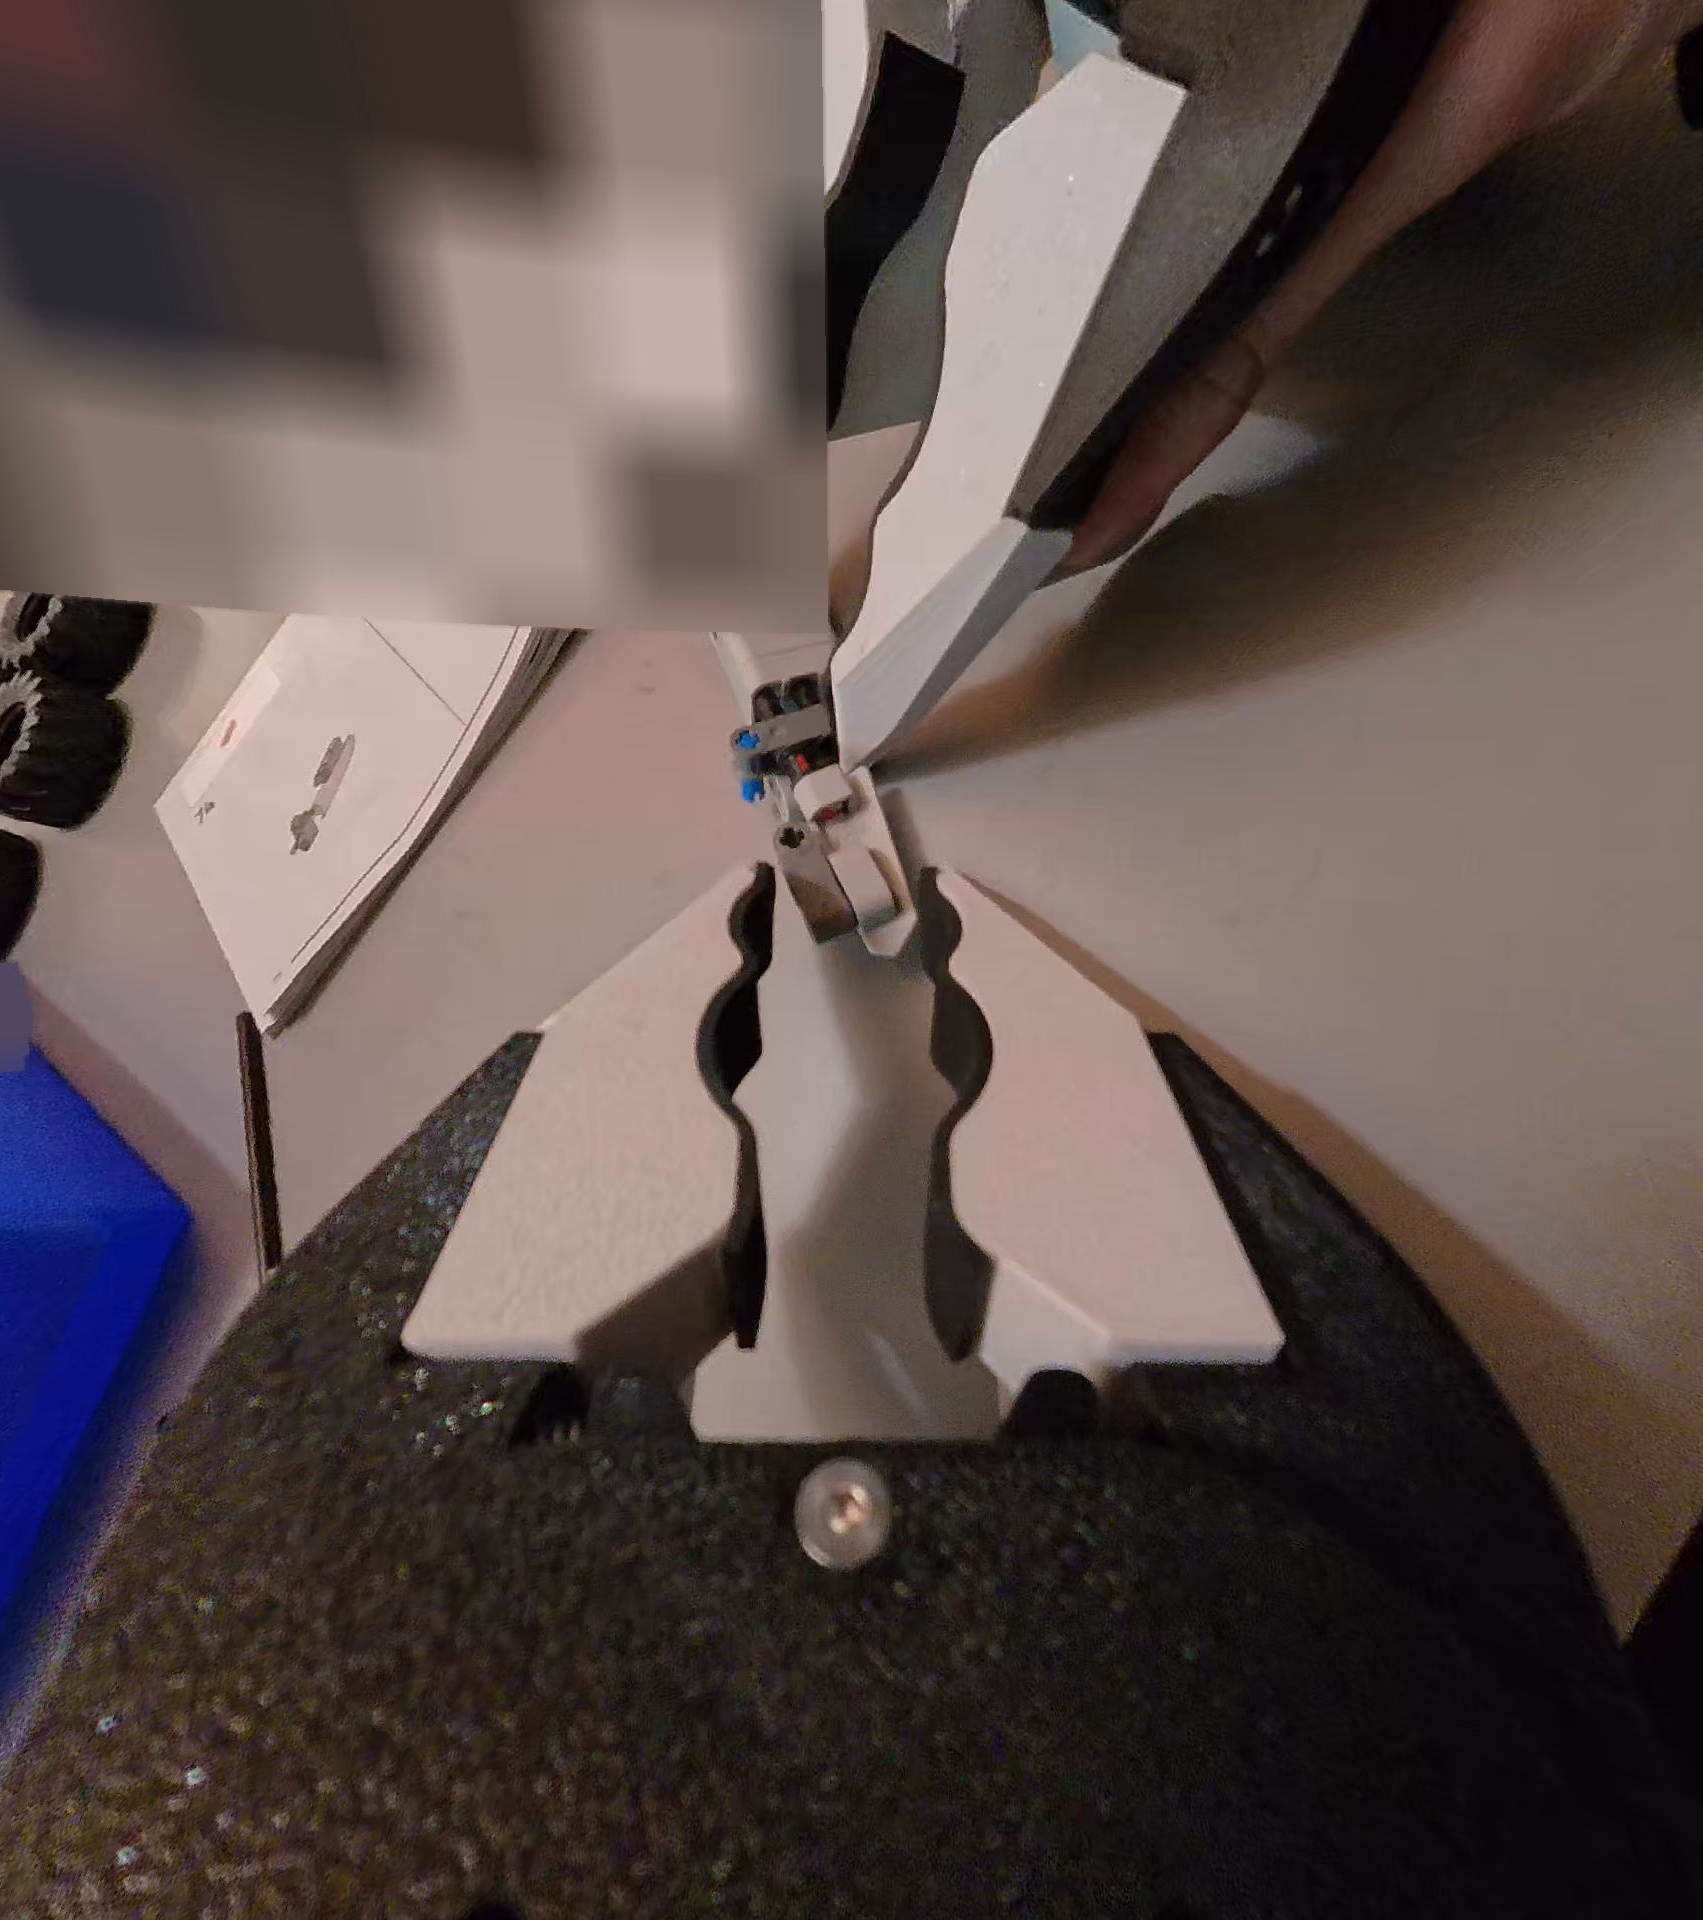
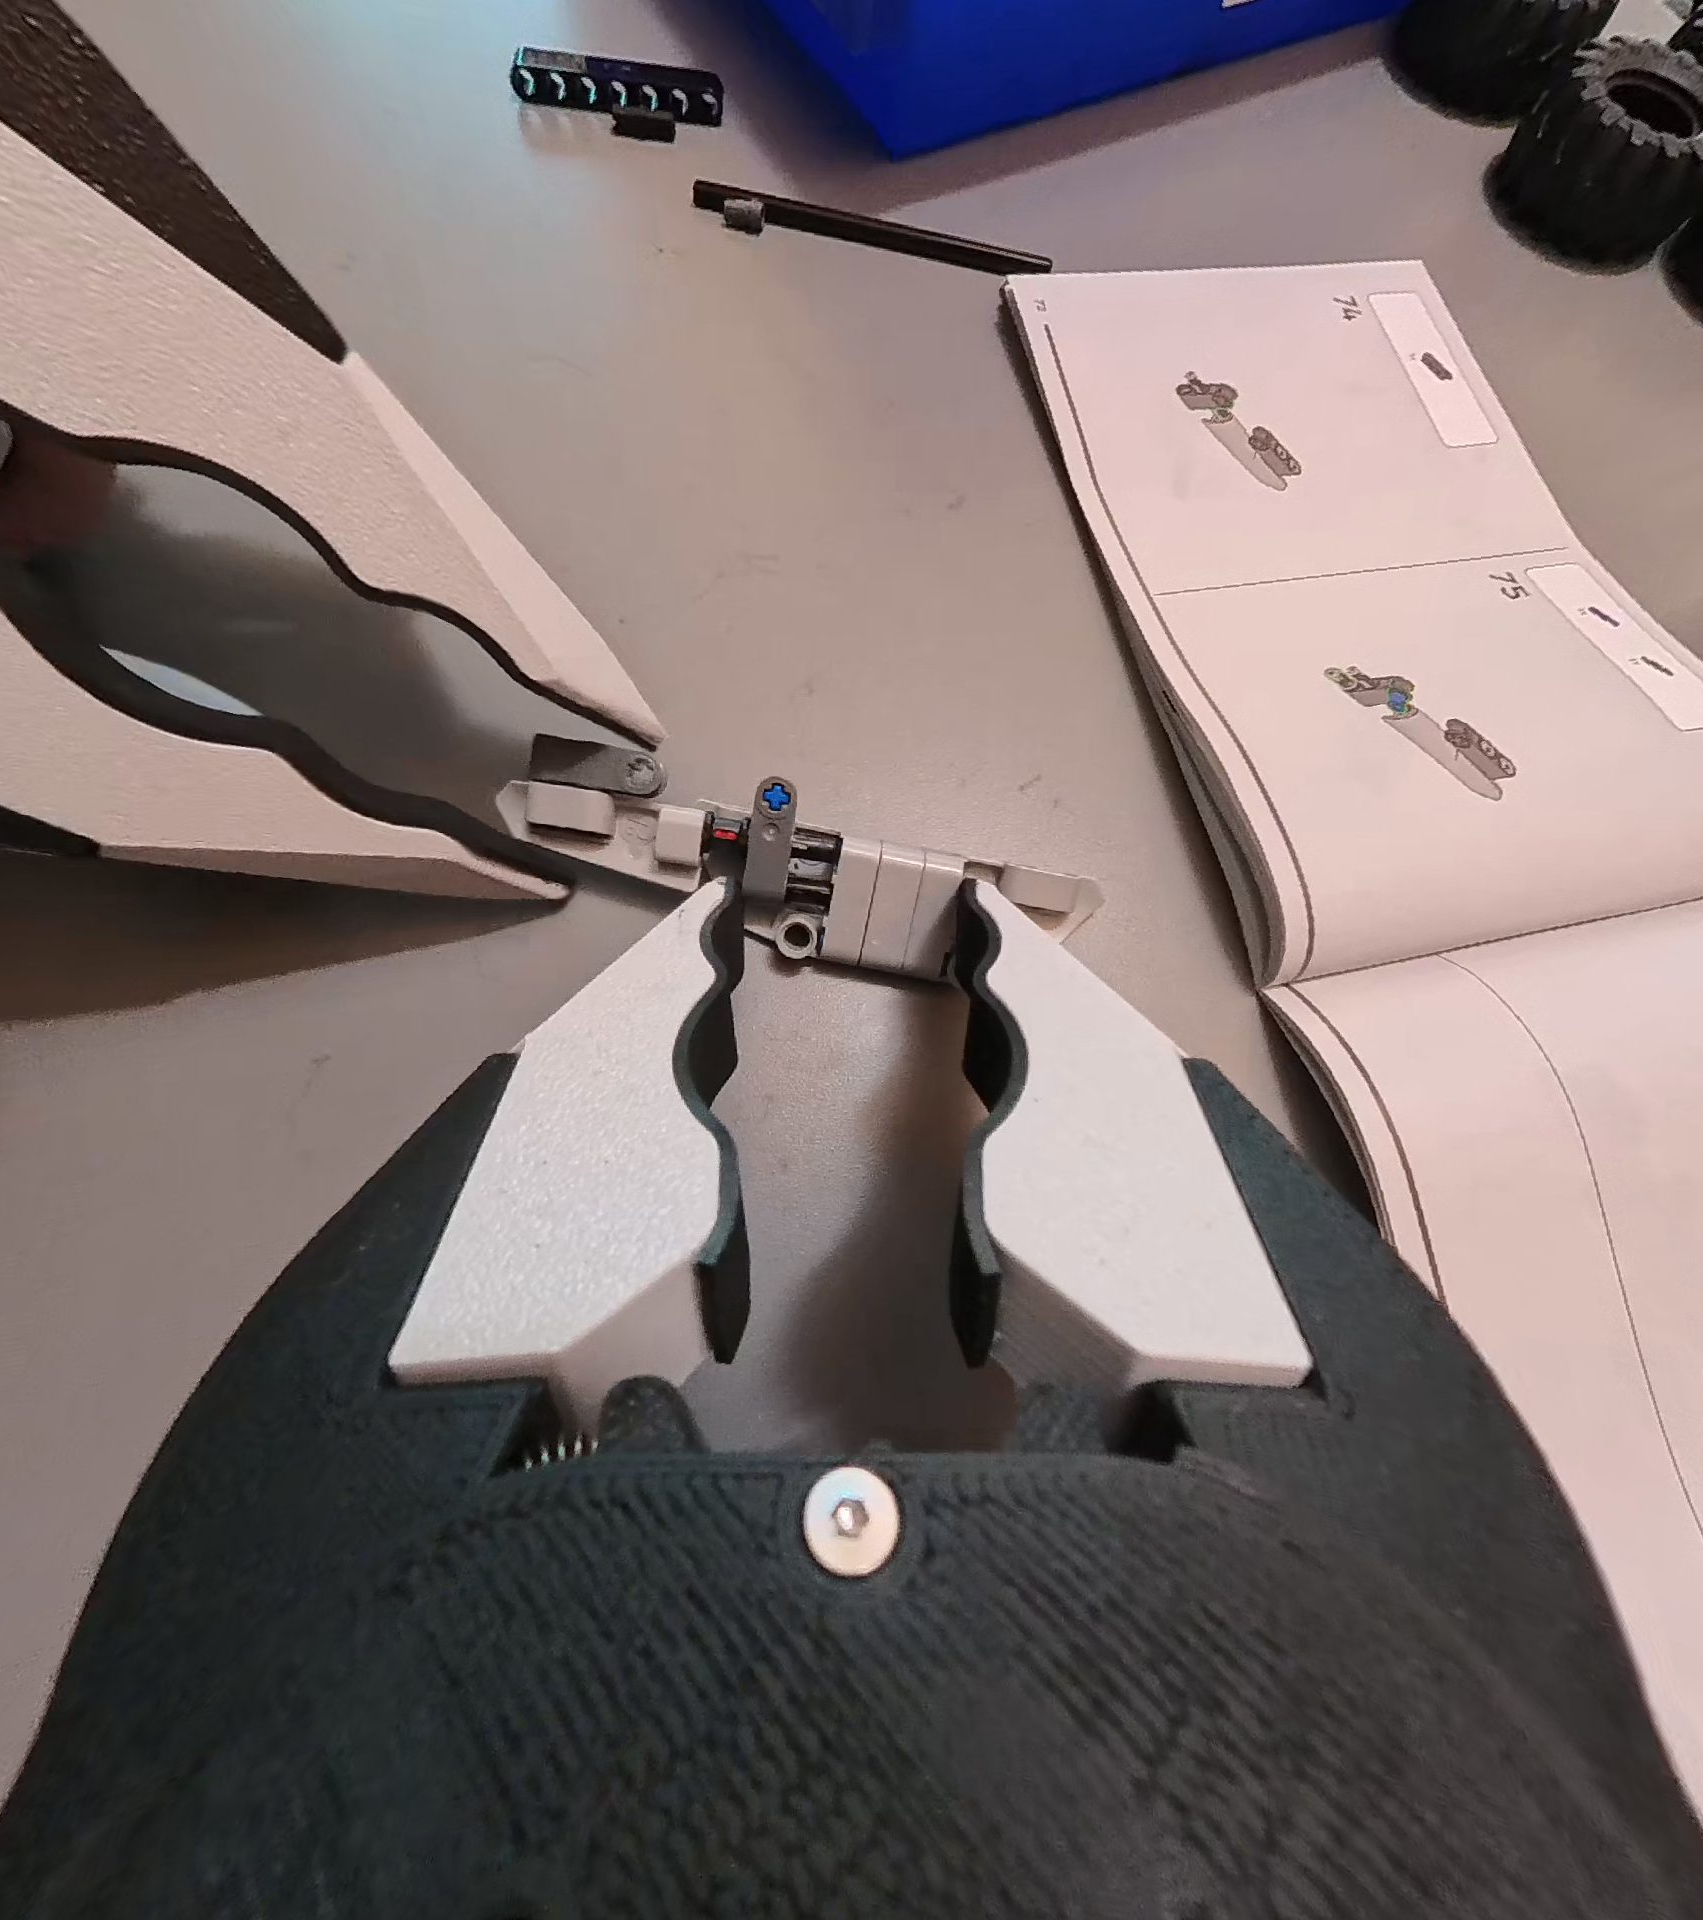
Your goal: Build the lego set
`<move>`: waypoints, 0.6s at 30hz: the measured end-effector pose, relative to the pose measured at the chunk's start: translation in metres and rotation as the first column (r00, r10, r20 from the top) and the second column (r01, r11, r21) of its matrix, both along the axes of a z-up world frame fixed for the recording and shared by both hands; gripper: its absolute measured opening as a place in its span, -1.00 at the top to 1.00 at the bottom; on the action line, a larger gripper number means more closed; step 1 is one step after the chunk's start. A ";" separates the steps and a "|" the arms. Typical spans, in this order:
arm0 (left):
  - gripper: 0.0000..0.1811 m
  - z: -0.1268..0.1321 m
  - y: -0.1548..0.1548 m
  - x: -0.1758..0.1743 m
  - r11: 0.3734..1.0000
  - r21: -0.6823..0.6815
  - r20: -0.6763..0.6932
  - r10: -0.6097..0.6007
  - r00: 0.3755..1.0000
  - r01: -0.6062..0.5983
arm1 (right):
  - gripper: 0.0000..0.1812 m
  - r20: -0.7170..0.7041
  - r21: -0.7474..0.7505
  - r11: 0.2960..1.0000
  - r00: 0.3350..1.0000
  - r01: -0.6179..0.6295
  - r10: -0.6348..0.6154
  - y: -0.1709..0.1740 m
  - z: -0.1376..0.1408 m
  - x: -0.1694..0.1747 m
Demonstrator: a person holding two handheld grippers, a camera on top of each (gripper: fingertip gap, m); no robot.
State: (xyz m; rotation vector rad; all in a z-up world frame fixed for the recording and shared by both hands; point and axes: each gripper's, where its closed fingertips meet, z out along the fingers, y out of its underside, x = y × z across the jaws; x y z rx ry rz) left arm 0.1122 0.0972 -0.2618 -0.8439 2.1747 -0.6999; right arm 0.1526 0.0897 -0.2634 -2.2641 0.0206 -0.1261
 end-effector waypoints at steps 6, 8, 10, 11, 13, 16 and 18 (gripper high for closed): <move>0.76 0.000 0.000 -0.001 1.000 0.016 0.021 -0.001 1.000 0.001 | 0.56 -0.005 0.000 1.000 1.000 0.000 0.000 0.000 0.000 0.000; 0.77 0.001 0.001 0.000 1.000 0.016 0.033 0.001 0.999 -0.002 | 0.56 0.003 0.000 1.000 1.000 -0.001 0.001 0.000 0.000 0.000; 0.78 0.002 0.004 0.001 0.999 0.033 0.056 -0.001 0.998 -0.001 | 0.56 0.004 0.000 1.000 1.000 -0.010 0.010 0.000 0.000 -0.002; 0.78 0.002 0.004 0.001 0.999 0.038 0.061 -0.006 0.998 0.004 | 0.56 0.004 0.000 1.000 1.000 -0.012 0.012 0.000 0.000 -0.002; 0.78 0.002 0.004 0.001 0.999 0.032 0.059 -0.006 0.998 0.004 | 0.56 0.009 0.000 1.000 1.000 -0.012 0.012 0.000 0.000 -0.002; 0.78 0.002 0.004 0.001 1.000 0.024 0.054 0.001 0.999 -0.003 | 0.56 0.004 0.000 1.000 1.000 -0.011 0.011 0.000 0.000 -0.002; 0.78 0.002 0.004 0.001 1.000 0.029 0.057 0.006 0.998 -0.008 | 0.56 -0.001 0.000 1.000 1.000 -0.009 0.009 0.000 0.000 -0.002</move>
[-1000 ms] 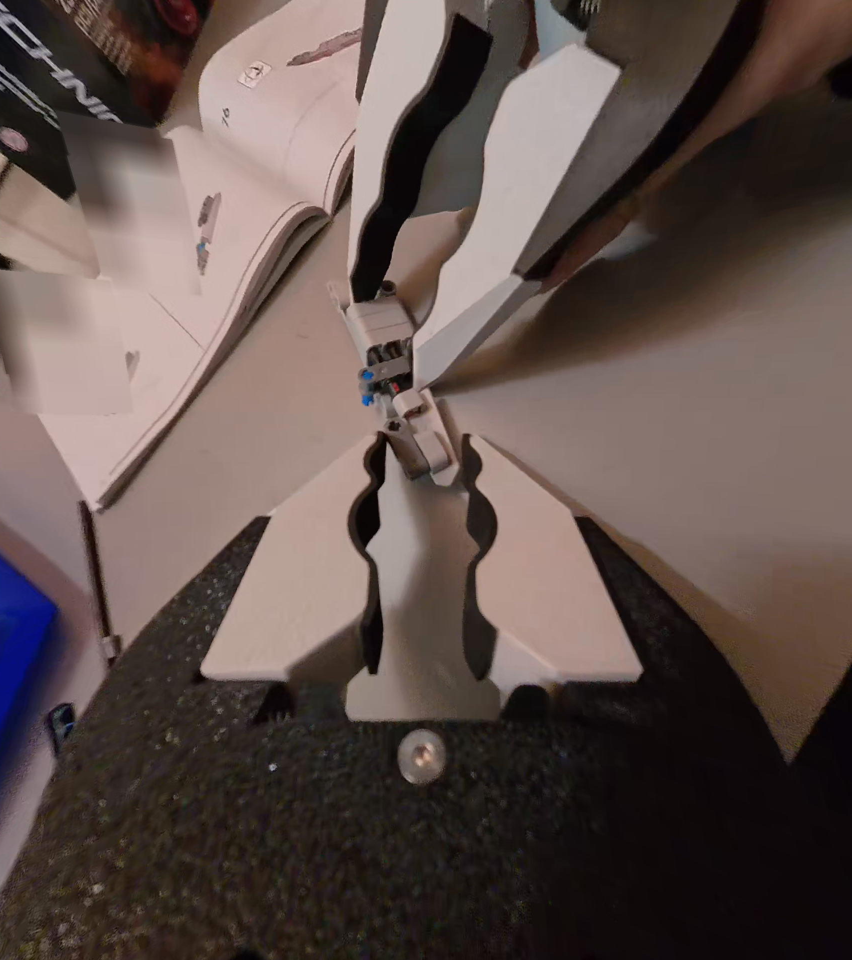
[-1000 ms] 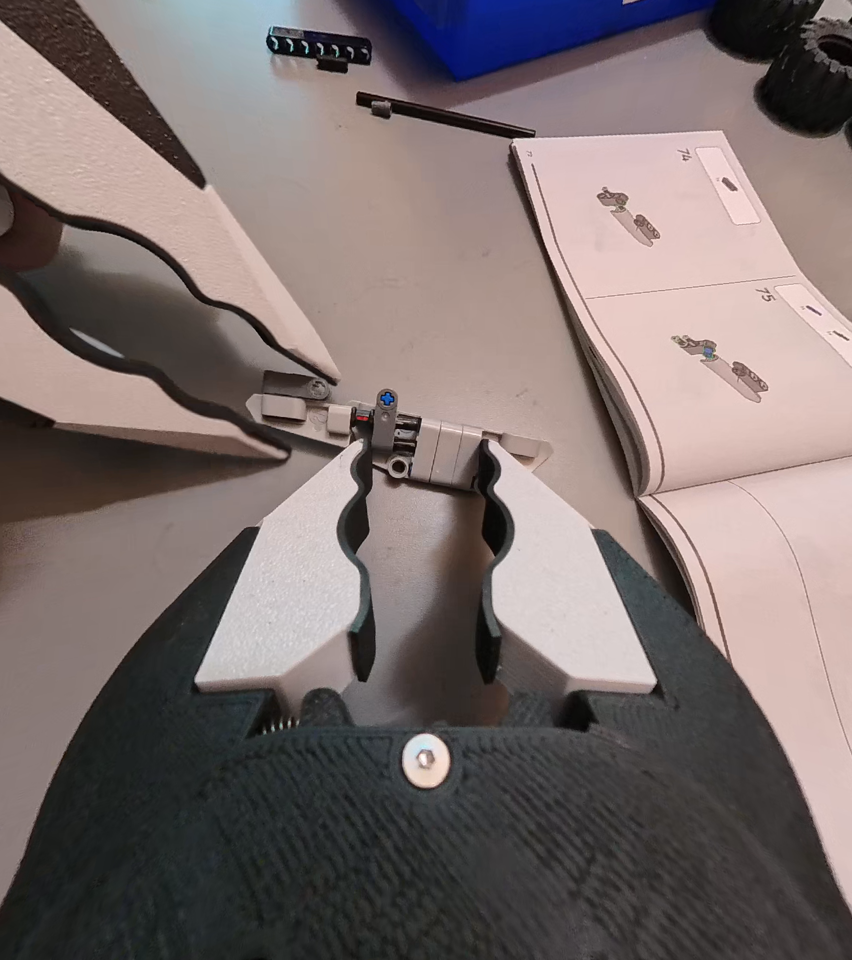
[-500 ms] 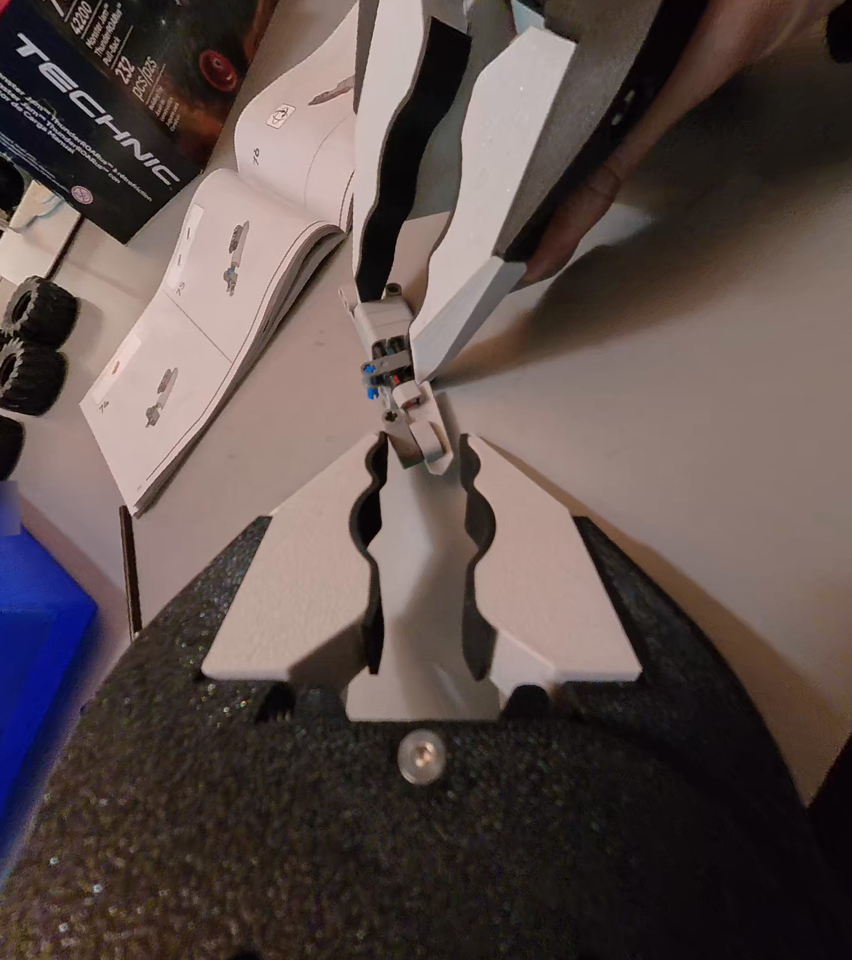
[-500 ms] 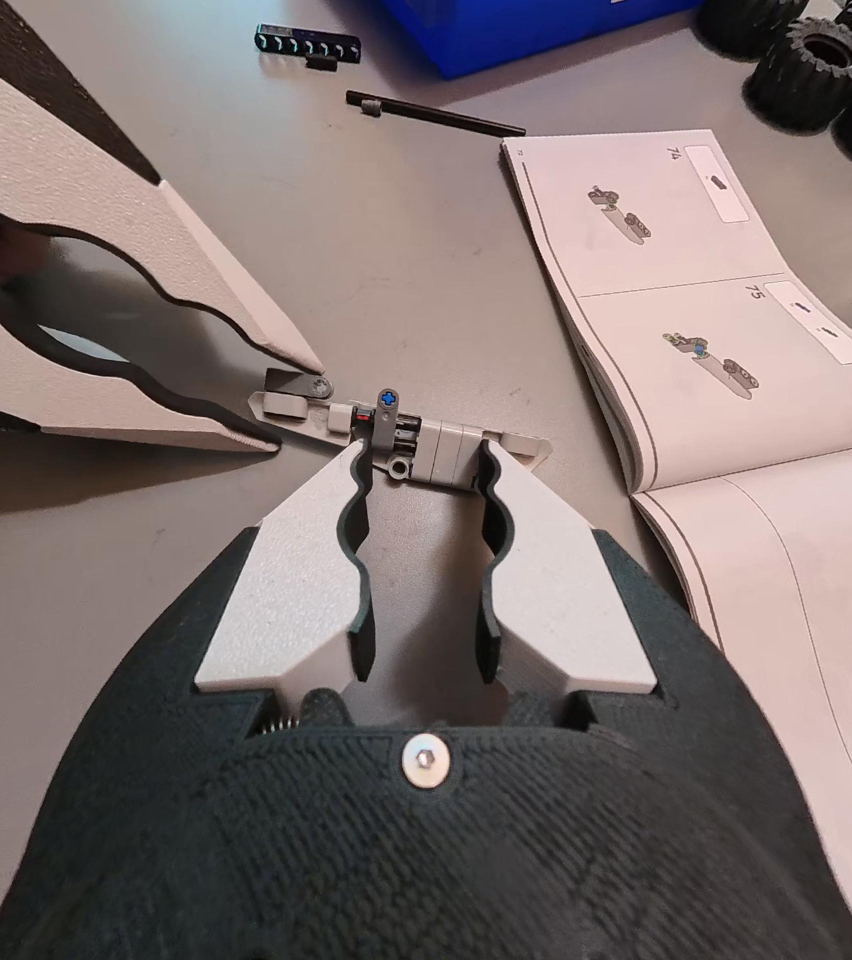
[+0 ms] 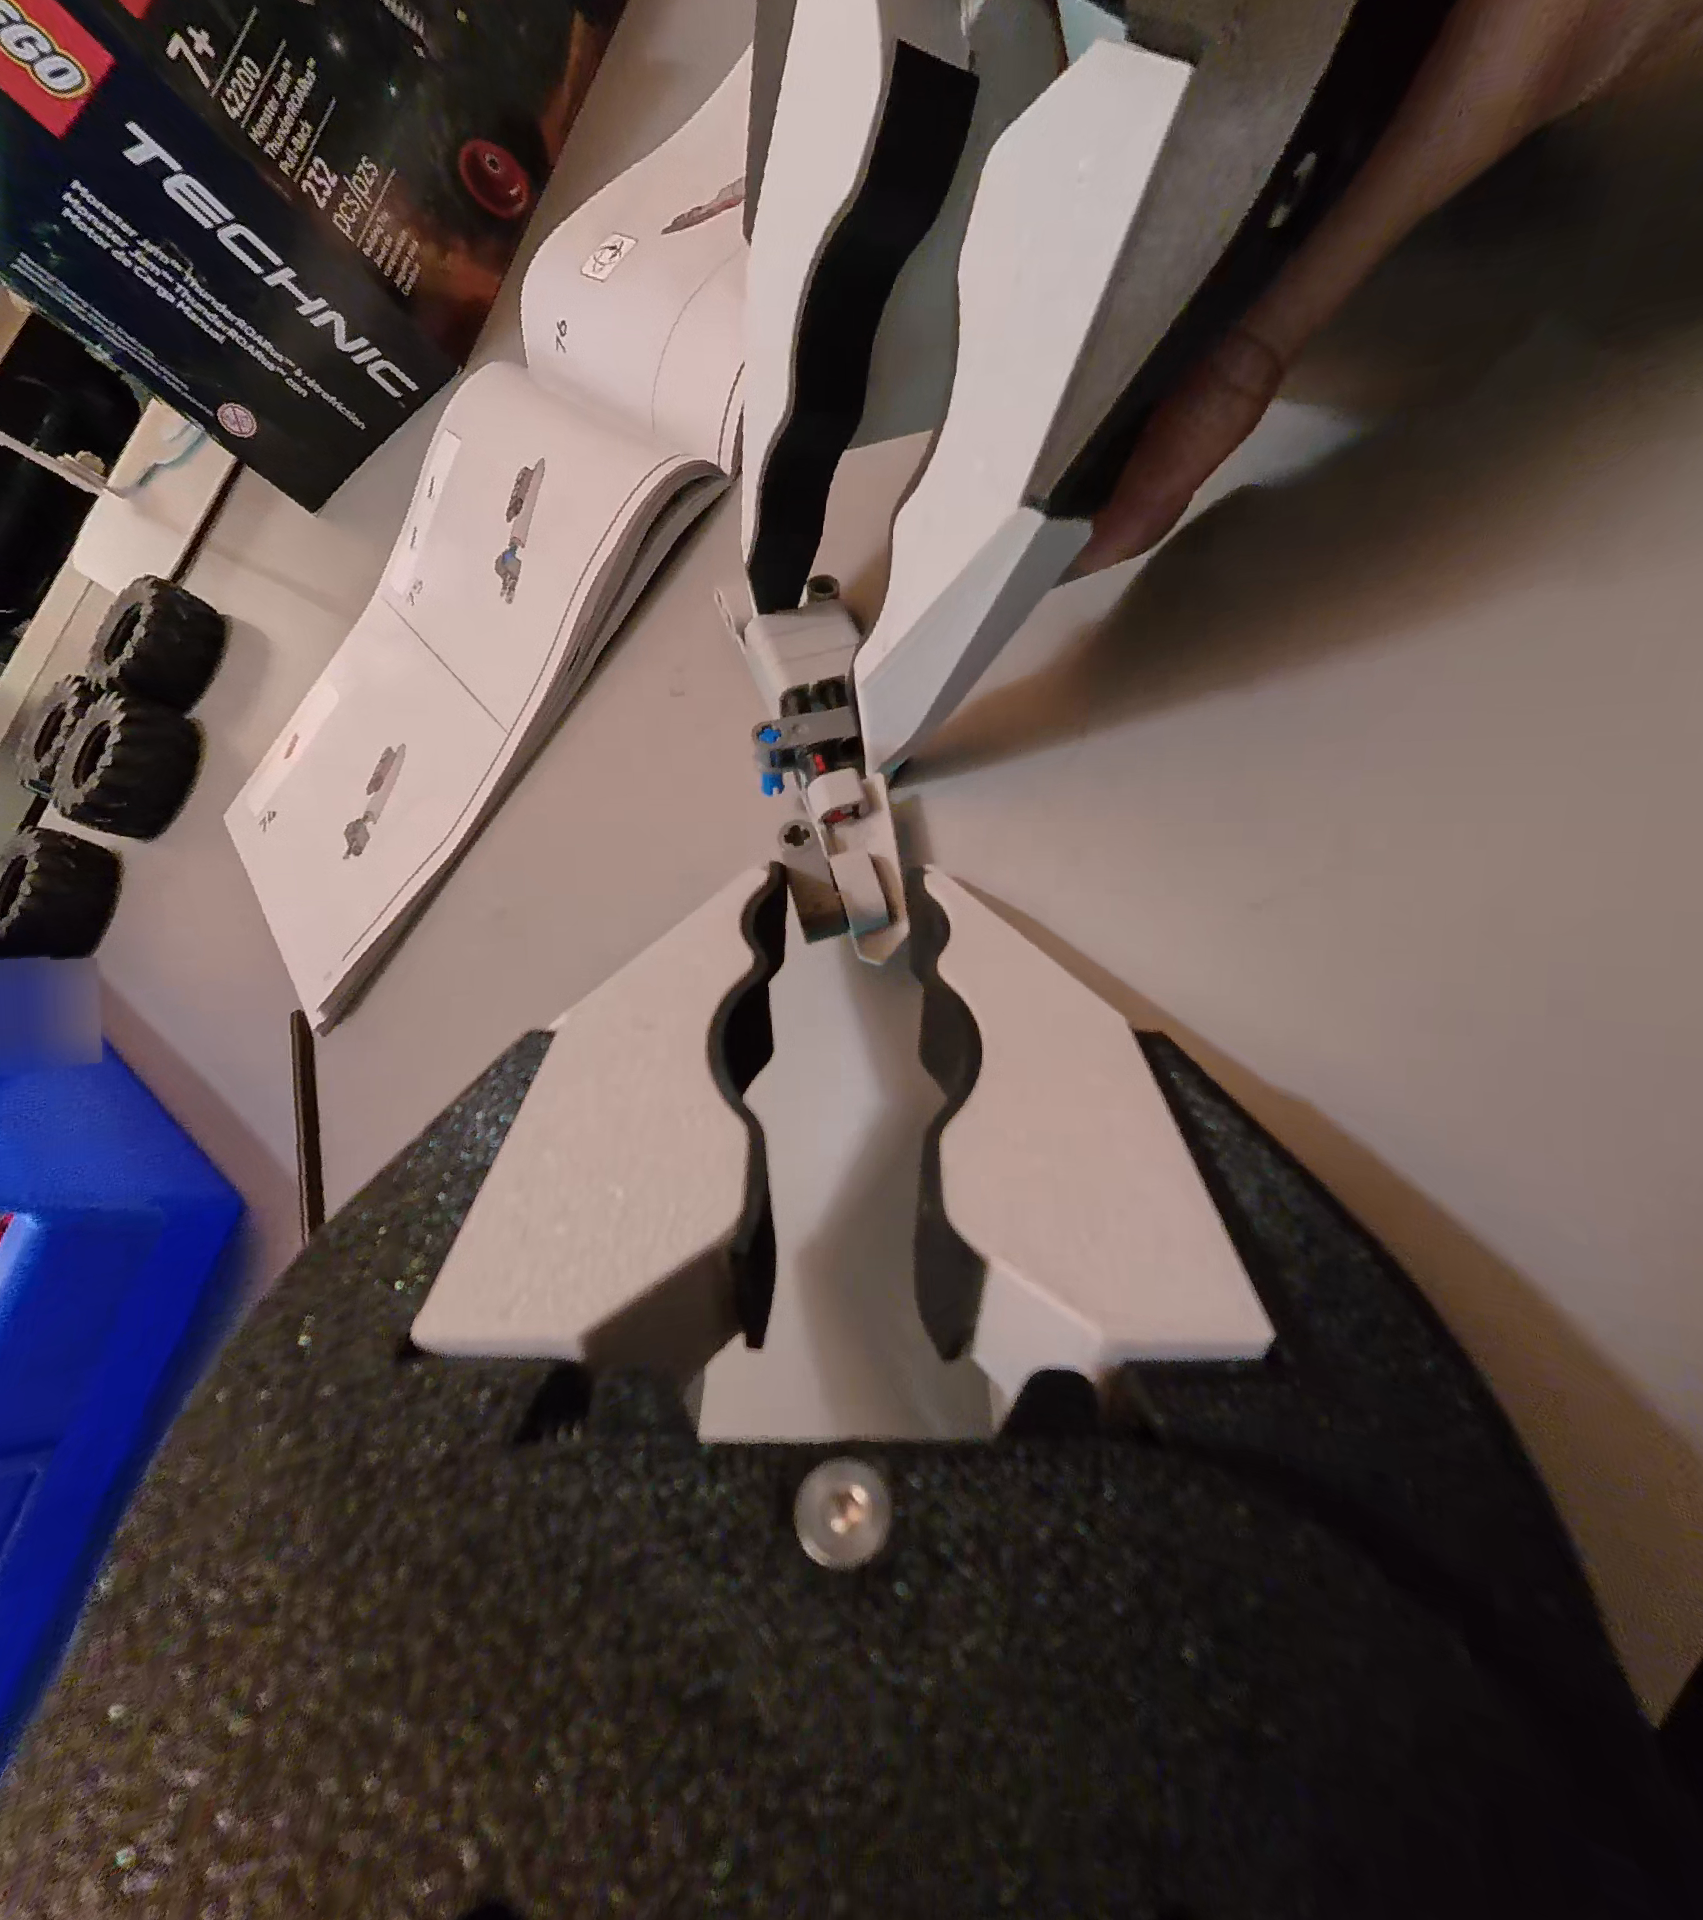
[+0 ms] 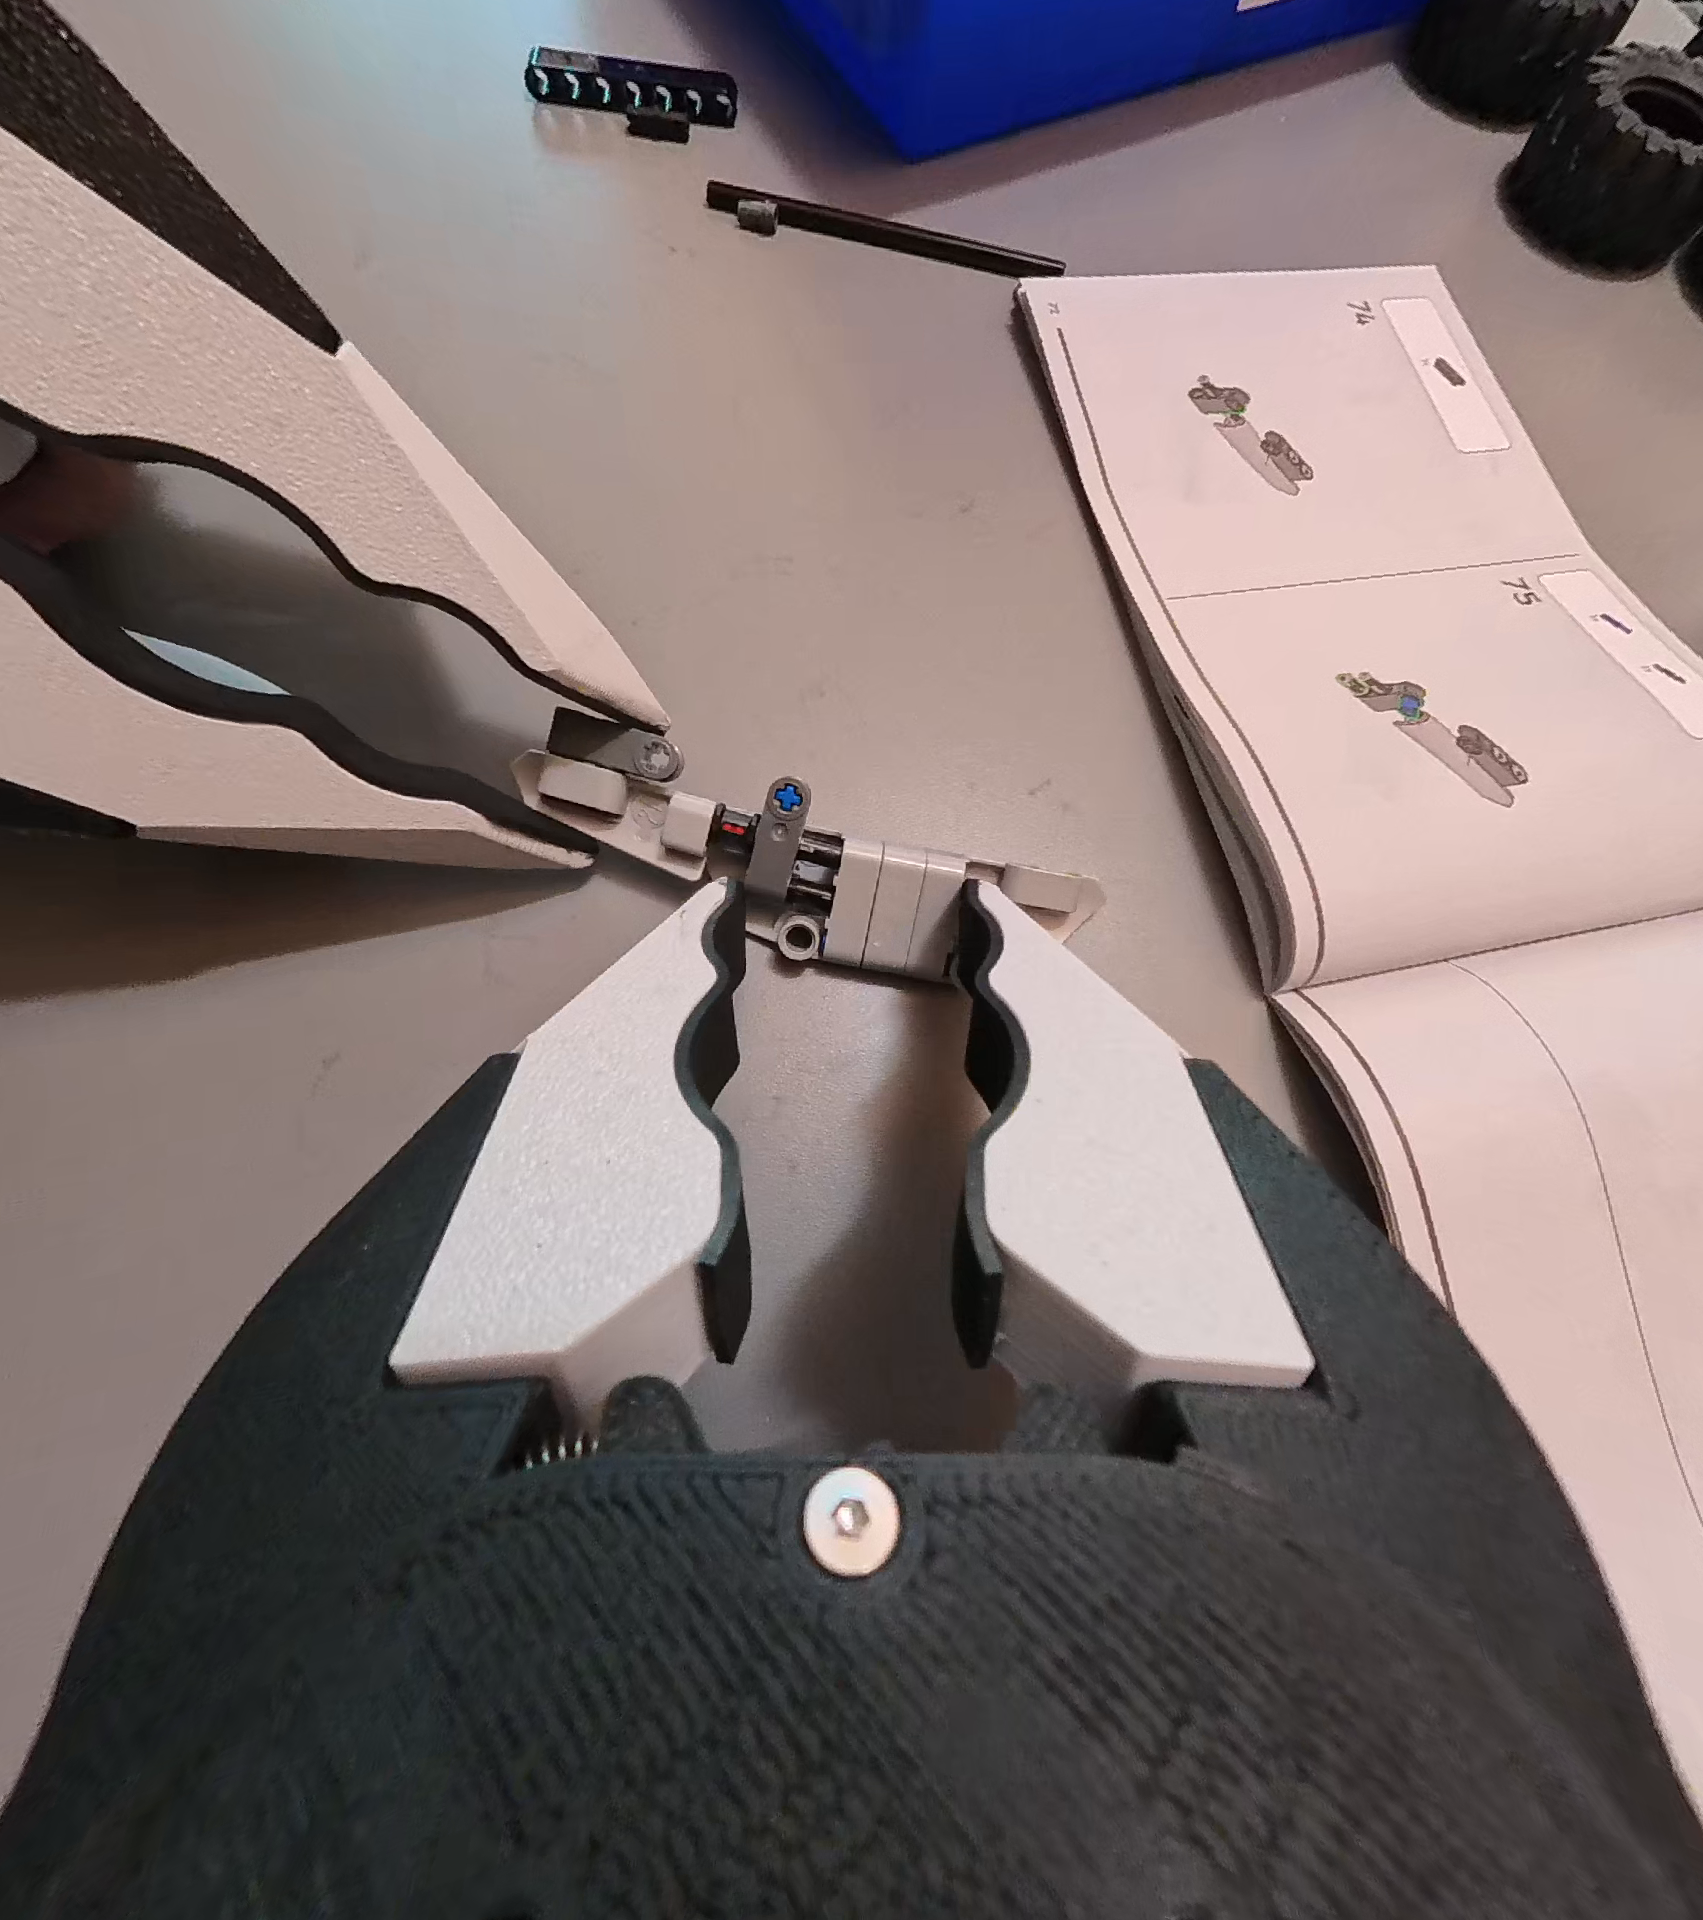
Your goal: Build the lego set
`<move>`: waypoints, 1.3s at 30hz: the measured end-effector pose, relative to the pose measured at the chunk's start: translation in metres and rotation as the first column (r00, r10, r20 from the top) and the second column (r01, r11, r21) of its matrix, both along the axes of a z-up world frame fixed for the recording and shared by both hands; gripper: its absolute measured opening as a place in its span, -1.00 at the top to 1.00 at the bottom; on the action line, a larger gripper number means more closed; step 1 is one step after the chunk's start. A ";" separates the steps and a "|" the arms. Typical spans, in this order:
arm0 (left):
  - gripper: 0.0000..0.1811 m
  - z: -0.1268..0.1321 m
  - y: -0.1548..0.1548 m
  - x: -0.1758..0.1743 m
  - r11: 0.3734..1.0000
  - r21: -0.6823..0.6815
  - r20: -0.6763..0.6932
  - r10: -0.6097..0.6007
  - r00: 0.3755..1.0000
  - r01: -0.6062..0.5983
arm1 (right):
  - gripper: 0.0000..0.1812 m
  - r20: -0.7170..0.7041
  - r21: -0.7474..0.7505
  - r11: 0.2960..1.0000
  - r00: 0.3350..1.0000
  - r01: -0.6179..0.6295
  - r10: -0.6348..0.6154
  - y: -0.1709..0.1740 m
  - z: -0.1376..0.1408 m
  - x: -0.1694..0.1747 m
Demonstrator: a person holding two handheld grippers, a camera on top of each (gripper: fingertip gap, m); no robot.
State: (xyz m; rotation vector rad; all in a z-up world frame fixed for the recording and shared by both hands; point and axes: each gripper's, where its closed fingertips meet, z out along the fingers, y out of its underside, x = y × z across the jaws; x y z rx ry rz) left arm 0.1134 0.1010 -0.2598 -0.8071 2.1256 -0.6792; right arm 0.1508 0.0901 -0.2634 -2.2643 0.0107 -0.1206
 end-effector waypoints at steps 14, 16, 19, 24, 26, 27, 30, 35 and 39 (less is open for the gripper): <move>0.79 0.002 0.000 0.004 0.997 -0.026 0.002 0.070 0.998 -0.070 | 0.47 0.013 -0.006 1.000 1.000 0.000 0.000 0.000 -0.001 0.000; 0.79 0.001 0.001 0.004 0.997 -0.029 -0.001 0.075 0.997 -0.075 | 0.47 0.010 -0.005 1.000 1.000 0.002 -0.002 0.000 0.000 0.000; 0.79 0.000 0.001 0.004 0.997 -0.024 -0.005 0.075 0.997 -0.075 | 0.52 -0.001 0.003 1.000 1.000 0.017 -0.017 -0.001 0.001 0.003; 0.79 -0.002 0.000 0.005 0.997 -0.030 -0.023 0.067 0.997 -0.068 | 0.54 -0.058 0.009 0.999 0.998 0.034 -0.033 -0.001 0.001 0.005; 0.79 -0.002 0.000 0.005 0.997 -0.040 -0.033 0.062 0.998 -0.063 | 0.55 -0.050 -0.006 1.000 0.998 0.031 -0.031 -0.001 -0.001 0.004; 0.79 -0.002 0.000 0.005 0.997 -0.046 -0.038 0.061 0.997 -0.063 | 0.55 -0.044 -0.006 0.999 0.998 0.033 -0.033 -0.001 -0.001 0.004; 0.79 -0.002 -0.001 0.006 0.997 -0.058 -0.045 0.057 0.997 -0.060 | 0.56 -0.045 -0.006 0.999 0.998 0.036 -0.036 -0.001 -0.001 0.005; 0.79 -0.001 -0.001 0.007 0.998 -0.036 -0.022 0.054 0.998 -0.055 | 0.56 -0.055 -0.007 0.999 0.997 0.045 -0.045 -0.001 -0.001 0.006; 0.79 0.001 -0.003 0.009 0.999 -0.010 0.011 0.044 0.999 -0.044 | 0.56 -0.079 -0.006 0.998 0.995 0.063 -0.064 -0.002 -0.001 0.008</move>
